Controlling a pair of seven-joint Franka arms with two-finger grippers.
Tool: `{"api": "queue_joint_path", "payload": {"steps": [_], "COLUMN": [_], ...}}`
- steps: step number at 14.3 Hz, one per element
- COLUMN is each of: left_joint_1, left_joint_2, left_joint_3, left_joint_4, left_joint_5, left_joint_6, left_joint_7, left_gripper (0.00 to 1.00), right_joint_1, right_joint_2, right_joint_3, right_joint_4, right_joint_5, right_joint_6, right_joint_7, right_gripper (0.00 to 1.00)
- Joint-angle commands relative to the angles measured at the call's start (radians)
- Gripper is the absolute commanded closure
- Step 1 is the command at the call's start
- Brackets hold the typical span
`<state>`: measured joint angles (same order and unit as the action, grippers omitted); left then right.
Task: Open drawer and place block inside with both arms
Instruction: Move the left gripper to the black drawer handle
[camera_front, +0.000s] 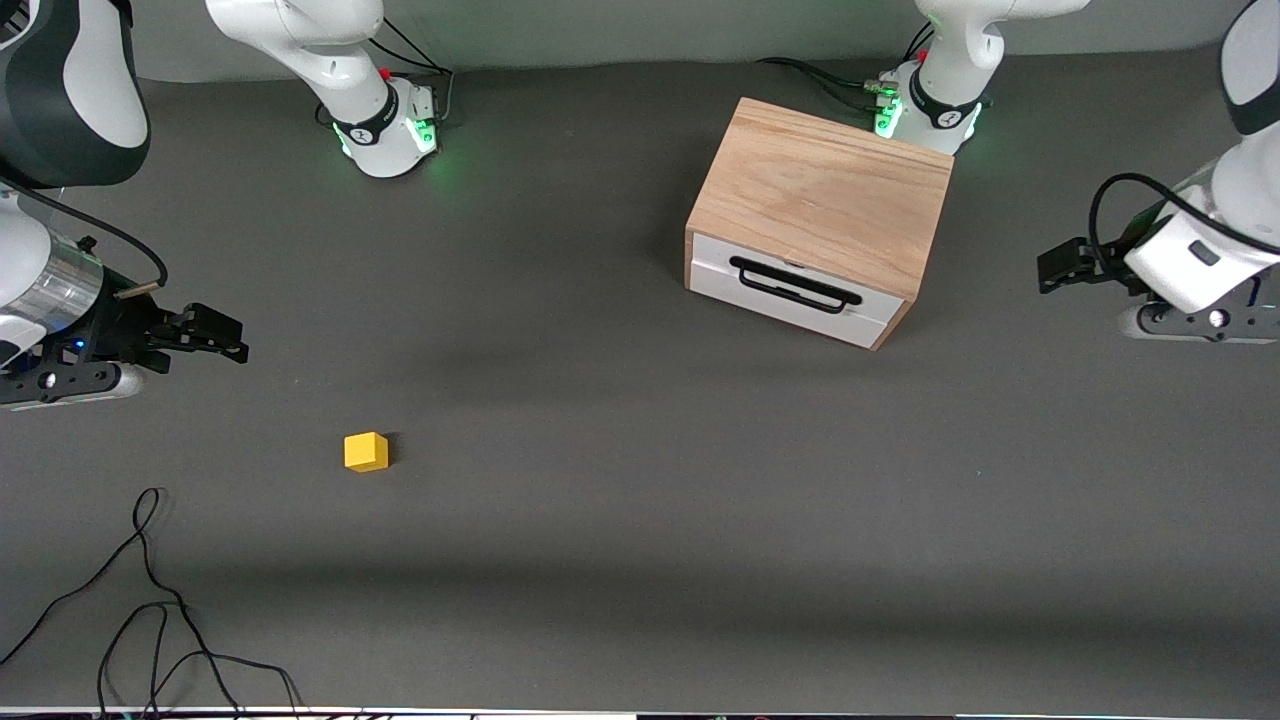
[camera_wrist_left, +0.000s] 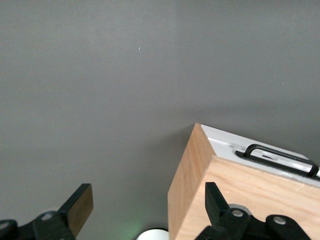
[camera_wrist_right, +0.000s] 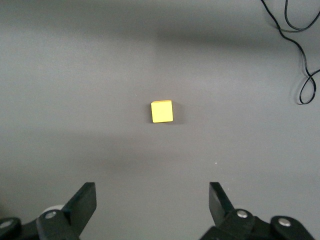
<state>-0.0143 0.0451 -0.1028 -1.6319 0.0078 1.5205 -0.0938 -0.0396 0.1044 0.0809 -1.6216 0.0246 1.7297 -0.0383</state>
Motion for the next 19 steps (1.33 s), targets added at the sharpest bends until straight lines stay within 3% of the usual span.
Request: {"api": "queue_joint_path", "payload": {"steps": [1,7,12,19], "left_joint_1": [-0.001,-0.030,-0.160,-0.299], "left_joint_2": [0.024,0.088,0.127,0.182], "left_joint_3": [-0.067,-0.198,-0.198,-0.199], "left_joint_4": [0.007,0.012,0.014,0.011], "left_joint_5": [0.006,0.006,0.004,0.003], "left_joint_6": [0.000,0.062,0.173,0.139], "left_joint_7": [-0.171,-0.585,-1.077,-1.544], "left_gripper": [0.00,0.00,0.00,0.00], "right_joint_1": [0.004,0.007,0.006,0.006], "right_joint_2": [-0.002,-0.002,-0.002,-0.002], "right_joint_3": [-0.001,-0.001,-0.001,-0.001], "right_joint_4": [0.000,-0.003,-0.006,-0.007], "right_joint_5": [-0.022,-0.022,-0.022,-0.022], "right_joint_6": [0.005,0.005,0.007,0.007], "right_joint_7": [0.023,0.024,0.023,0.023], "right_gripper": [0.00,0.00,0.00,0.00]}}
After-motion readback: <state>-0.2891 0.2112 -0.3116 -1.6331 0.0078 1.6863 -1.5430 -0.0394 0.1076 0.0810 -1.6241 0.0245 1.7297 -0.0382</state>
